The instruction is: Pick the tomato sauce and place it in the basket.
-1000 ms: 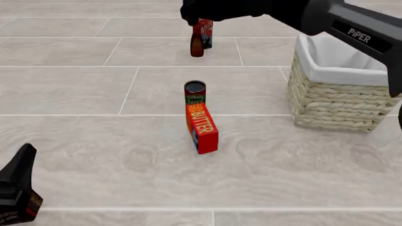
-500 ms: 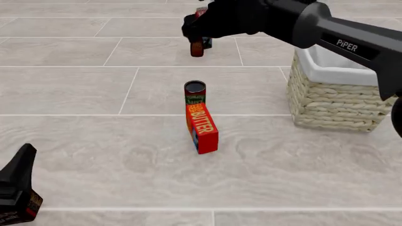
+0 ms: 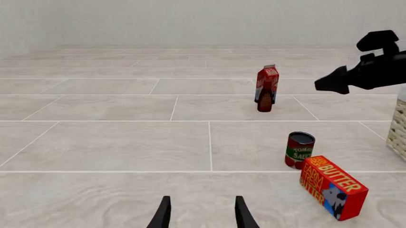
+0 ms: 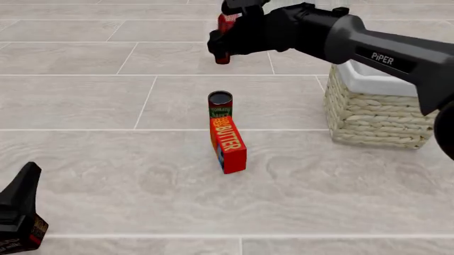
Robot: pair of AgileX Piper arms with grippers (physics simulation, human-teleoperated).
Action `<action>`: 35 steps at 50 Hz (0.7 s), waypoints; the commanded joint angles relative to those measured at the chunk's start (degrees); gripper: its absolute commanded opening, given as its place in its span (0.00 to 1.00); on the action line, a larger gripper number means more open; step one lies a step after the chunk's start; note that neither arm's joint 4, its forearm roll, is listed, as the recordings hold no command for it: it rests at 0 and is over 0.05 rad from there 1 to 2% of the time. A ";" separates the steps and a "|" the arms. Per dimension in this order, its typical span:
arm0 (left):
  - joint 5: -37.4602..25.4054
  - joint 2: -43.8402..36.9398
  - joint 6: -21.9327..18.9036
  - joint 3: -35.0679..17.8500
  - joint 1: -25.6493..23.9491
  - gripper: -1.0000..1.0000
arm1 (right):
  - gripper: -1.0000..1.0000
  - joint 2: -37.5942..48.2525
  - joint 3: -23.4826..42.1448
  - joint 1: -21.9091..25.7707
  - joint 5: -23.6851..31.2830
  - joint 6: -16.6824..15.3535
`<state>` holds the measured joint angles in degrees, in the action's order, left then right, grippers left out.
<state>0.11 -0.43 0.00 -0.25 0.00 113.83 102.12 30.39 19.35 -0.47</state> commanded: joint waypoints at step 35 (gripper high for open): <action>0.00 0.00 0.00 0.00 0.00 1.00 | 1.00 3.21 -3.23 -0.57 -3.42 2.29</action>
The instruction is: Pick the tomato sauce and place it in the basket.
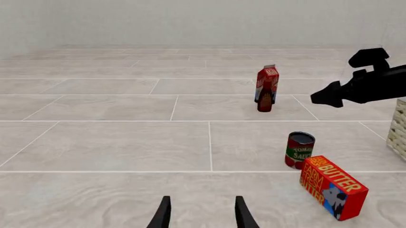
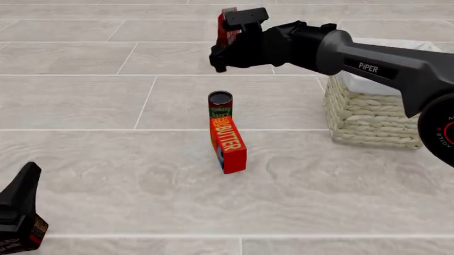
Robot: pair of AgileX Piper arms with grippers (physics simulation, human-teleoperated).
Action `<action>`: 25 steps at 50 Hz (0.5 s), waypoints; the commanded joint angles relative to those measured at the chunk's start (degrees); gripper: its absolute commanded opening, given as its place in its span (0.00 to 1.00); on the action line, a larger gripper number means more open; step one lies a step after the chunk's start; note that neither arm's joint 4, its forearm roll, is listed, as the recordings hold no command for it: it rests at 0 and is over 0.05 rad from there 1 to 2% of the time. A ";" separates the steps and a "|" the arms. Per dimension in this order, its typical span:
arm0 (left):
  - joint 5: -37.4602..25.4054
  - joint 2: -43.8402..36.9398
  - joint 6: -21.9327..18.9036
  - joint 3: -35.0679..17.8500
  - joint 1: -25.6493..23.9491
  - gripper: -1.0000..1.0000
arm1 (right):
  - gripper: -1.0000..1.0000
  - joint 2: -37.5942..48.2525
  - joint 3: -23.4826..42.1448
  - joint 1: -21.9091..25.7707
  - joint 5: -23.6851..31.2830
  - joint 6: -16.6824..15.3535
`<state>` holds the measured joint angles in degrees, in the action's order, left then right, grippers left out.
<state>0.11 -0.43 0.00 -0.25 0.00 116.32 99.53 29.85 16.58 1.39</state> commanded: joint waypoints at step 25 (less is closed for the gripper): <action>0.00 0.00 0.00 0.00 0.00 1.00 | 1.00 3.17 -1.11 -0.02 -1.50 0.43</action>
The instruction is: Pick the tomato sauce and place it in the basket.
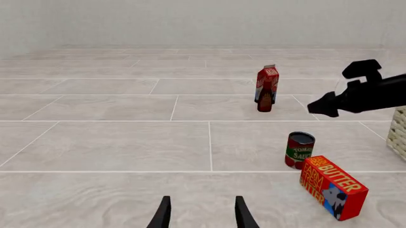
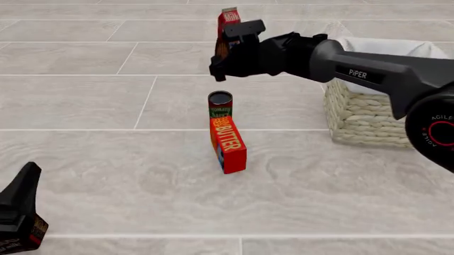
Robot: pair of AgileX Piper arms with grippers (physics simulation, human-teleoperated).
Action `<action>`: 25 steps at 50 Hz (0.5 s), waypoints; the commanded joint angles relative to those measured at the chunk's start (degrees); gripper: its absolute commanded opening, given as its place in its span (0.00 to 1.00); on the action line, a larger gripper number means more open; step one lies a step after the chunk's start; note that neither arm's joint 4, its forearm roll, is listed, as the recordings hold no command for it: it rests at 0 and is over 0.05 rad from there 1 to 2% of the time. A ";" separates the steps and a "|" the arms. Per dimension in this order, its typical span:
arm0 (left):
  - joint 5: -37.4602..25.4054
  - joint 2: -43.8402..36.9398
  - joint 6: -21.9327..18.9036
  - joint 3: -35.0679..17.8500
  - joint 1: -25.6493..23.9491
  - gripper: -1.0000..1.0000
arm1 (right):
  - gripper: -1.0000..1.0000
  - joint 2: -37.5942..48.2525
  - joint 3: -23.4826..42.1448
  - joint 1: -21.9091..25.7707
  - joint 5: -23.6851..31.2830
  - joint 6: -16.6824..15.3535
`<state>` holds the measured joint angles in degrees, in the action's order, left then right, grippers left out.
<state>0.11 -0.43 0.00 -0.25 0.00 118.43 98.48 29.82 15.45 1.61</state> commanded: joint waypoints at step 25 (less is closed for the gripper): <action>0.00 0.00 0.00 0.00 0.00 1.00 | 1.00 3.61 0.70 0.00 -0.72 0.62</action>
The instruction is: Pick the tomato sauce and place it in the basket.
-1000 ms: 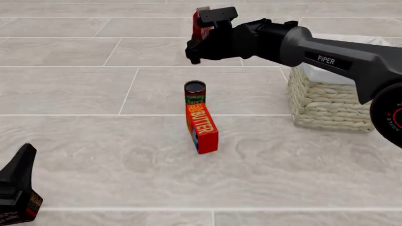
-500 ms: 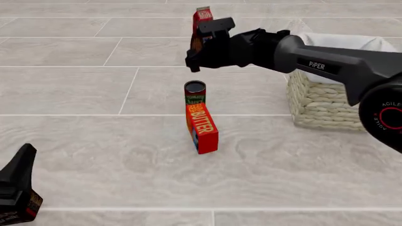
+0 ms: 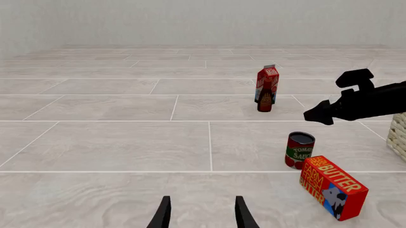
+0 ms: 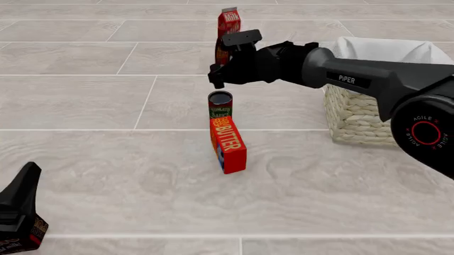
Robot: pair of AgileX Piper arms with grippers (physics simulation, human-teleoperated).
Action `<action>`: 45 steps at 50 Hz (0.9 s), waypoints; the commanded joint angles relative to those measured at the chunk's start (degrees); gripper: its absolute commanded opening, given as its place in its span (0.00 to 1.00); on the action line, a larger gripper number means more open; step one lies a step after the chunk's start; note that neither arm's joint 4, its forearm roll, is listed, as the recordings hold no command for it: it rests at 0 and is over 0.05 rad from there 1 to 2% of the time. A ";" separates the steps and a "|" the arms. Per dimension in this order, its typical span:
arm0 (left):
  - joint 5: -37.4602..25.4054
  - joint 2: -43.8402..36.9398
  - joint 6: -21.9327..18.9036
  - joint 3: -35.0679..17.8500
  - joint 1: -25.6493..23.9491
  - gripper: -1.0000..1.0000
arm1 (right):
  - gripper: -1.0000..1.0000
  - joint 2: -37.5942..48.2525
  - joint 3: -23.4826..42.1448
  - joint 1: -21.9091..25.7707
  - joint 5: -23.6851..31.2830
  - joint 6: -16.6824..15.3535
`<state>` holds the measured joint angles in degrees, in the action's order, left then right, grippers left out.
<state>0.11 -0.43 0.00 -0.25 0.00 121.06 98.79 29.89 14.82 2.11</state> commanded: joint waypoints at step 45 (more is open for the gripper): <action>0.00 0.00 0.00 0.00 0.00 1.00 | 1.00 5.81 3.60 0.09 0.23 0.76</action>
<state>0.11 -0.43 0.00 -0.25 0.00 125.98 101.86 29.85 15.05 2.72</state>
